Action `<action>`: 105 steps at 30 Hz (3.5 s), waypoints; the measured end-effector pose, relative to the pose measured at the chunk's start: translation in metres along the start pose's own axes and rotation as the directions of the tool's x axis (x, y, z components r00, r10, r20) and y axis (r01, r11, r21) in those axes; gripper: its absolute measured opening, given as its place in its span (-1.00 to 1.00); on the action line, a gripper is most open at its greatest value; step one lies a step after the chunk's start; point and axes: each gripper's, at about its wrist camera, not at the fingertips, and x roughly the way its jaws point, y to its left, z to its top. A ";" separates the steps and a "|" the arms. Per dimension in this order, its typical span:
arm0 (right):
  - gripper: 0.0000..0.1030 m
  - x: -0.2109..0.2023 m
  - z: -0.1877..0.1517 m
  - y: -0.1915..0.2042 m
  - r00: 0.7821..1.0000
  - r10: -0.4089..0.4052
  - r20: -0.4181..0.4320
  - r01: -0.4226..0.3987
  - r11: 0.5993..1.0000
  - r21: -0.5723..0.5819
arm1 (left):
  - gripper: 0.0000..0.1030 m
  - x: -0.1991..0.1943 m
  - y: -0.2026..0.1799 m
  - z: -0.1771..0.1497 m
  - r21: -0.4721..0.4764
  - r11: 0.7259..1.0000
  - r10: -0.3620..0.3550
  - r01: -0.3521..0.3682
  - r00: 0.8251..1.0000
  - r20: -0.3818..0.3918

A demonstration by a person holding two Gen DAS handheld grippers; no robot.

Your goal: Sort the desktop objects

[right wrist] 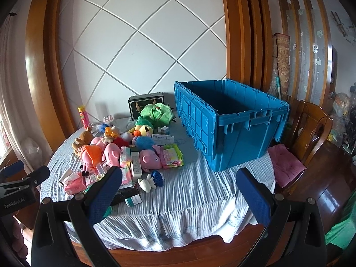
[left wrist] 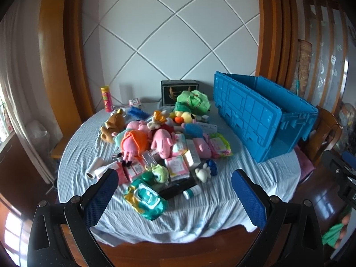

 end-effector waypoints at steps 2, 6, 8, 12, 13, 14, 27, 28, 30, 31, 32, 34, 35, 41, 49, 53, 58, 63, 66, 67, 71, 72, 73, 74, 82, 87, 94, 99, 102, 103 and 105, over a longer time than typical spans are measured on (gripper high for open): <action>1.00 -0.001 -0.001 0.000 1.000 0.000 0.001 0.000 1.000 -0.001 | 1.00 -0.001 0.000 0.000 -0.002 1.000 0.001 -0.001 1.000 0.001; 1.00 -0.001 -0.001 0.000 1.000 0.006 -0.002 -0.006 1.000 0.004 | 1.00 -0.002 0.002 0.000 -0.007 1.000 -0.002 0.002 1.000 0.002; 1.00 -0.001 -0.001 0.000 1.000 0.012 -0.005 -0.012 1.000 0.009 | 1.00 -0.002 0.002 0.000 -0.009 1.000 -0.001 0.001 1.000 0.001; 1.00 0.001 -0.001 0.000 1.000 0.016 -0.013 -0.016 1.000 0.012 | 1.00 -0.001 0.003 -0.001 -0.010 1.000 0.001 -0.001 1.000 -0.003; 1.00 0.002 -0.001 0.001 1.000 0.016 -0.014 -0.016 1.000 0.012 | 1.00 0.000 0.003 -0.001 -0.010 1.000 0.002 -0.002 1.000 -0.004; 1.00 0.003 -0.001 0.001 1.000 0.017 -0.015 -0.017 1.000 0.013 | 1.00 0.000 0.002 -0.001 -0.010 1.000 0.002 -0.002 1.000 -0.004; 1.00 0.008 0.002 0.006 0.999 0.025 -0.030 -0.023 0.998 0.057 | 1.00 0.004 0.006 -0.002 -0.019 1.000 0.016 -0.016 1.000 -0.011; 1.00 0.008 0.002 0.007 0.999 0.031 -0.031 -0.029 0.998 0.048 | 1.00 0.005 0.006 -0.002 -0.021 1.000 0.017 -0.017 1.000 -0.011; 1.00 0.009 0.002 0.008 0.999 0.036 -0.030 -0.035 0.999 0.034 | 1.00 0.005 0.007 -0.002 -0.024 1.000 0.019 -0.019 1.000 -0.014; 1.00 0.010 0.001 0.008 0.999 0.043 -0.031 -0.042 0.999 0.027 | 1.00 0.006 0.008 -0.003 -0.026 0.999 0.021 -0.021 1.000 -0.016; 1.00 0.010 0.001 0.008 0.998 0.053 -0.032 -0.053 0.998 0.021 | 1.00 0.007 0.008 -0.004 -0.027 0.999 0.023 -0.023 1.000 -0.018; 1.00 0.011 0.001 0.009 0.997 0.072 -0.028 -0.071 0.997 0.007 | 1.00 0.009 0.008 -0.004 -0.031 0.999 0.026 -0.027 0.999 -0.024; 1.00 0.011 0.001 0.009 0.997 0.078 -0.026 -0.078 0.997 0.003 | 1.00 0.009 0.009 -0.005 -0.033 0.999 0.027 -0.028 0.999 -0.027; 1.00 0.022 -0.006 0.013 0.992 0.121 -0.046 -0.122 0.992 -0.022 | 1.00 0.014 0.011 -0.012 -0.047 0.998 0.047 -0.049 0.998 -0.041; 1.00 0.060 -0.029 0.035 0.978 0.178 -0.111 -0.192 0.972 -0.132 | 1.00 0.040 0.031 -0.034 -0.111 0.984 0.128 -0.141 0.985 -0.116; 1.00 0.095 -0.046 0.042 0.955 0.240 -0.173 -0.264 0.955 -0.133 | 1.00 0.063 0.045 -0.056 -0.137 0.971 0.171 -0.197 0.969 -0.177; 1.00 0.147 -0.074 0.056 0.922 0.280 -0.266 -0.322 0.938 -0.127 | 1.00 0.105 0.070 -0.090 -0.180 0.949 0.202 -0.259 0.937 -0.285; 1.00 0.195 -0.101 0.078 0.888 0.291 -0.356 -0.345 0.933 -0.097 | 0.99 0.163 0.082 -0.112 -0.232 0.941 0.150 -0.248 0.916 -0.372; 1.00 0.218 -0.113 0.092 0.878 0.261 -0.401 -0.338 0.932 -0.131 | 1.00 0.205 0.086 -0.122 -0.265 0.938 0.096 -0.222 0.904 -0.418; 1.00 0.223 -0.116 0.095 0.878 0.248 -0.409 -0.327 0.935 -0.136 | 0.99 0.216 0.086 -0.124 -0.267 0.937 0.092 -0.224 0.898 -0.429; 1.00 0.254 -0.125 0.104 0.869 0.200 -0.452 -0.288 0.948 -0.134 | 0.99 0.257 0.090 -0.129 -0.280 0.934 0.074 -0.223 0.886 -0.458; 1.00 0.261 -0.127 0.105 0.868 0.185 -0.461 -0.276 0.951 -0.137 | 0.99 0.266 0.092 -0.130 -0.278 0.934 0.072 -0.223 0.883 -0.463; 1.00 0.269 -0.129 0.107 0.868 0.176 -0.464 -0.266 0.955 -0.135 | 0.99 0.276 0.094 -0.132 -0.274 0.935 0.075 -0.225 0.881 -0.467; 1.00 0.275 -0.132 0.108 0.868 0.175 -0.464 -0.262 0.956 -0.130 | 0.99 0.284 0.094 -0.137 -0.273 0.935 0.072 -0.225 0.876 -0.477; 1.00 0.327 -0.168 0.112 0.838 0.157 -0.523 -0.233 0.969 -0.083 | 0.97 0.320 0.088 -0.164 -0.249 0.938 0.089 -0.244 0.859 -0.504; 1.00 0.342 -0.180 0.118 0.831 0.194 -0.521 -0.280 0.956 -0.091 | 0.97 0.325 0.079 -0.159 -0.256 0.936 0.088 -0.239 0.868 -0.489; 1.00 0.355 -0.187 0.130 0.825 0.219 -0.522 -0.329 0.936 -0.128 | 1.00 0.340 0.080 -0.163 -0.263 0.928 0.098 -0.265 0.854 -0.511; 0.65 0.365 -0.190 0.135 0.834 0.196 -0.515 -0.318 0.935 -0.158 | 1.00 0.345 0.085 -0.158 -0.232 0.943 0.096 -0.236 0.866 -0.491; 0.41 0.368 -0.189 0.138 0.833 0.206 -0.513 -0.331 0.929 -0.164 | 1.00 0.347 0.096 -0.156 -0.249 0.939 0.092 -0.237 0.872 -0.482; 0.41 0.370 -0.189 0.140 0.836 0.201 -0.511 -0.329 0.928 -0.173 | 1.00 0.348 0.098 -0.154 -0.250 0.938 0.095 -0.240 0.871 -0.481; 0.41 0.373 -0.191 0.144 0.835 0.196 -0.514 -0.330 0.926 -0.182 | 1.00 0.349 0.099 -0.151 -0.255 0.934 0.101 -0.249 0.871 -0.480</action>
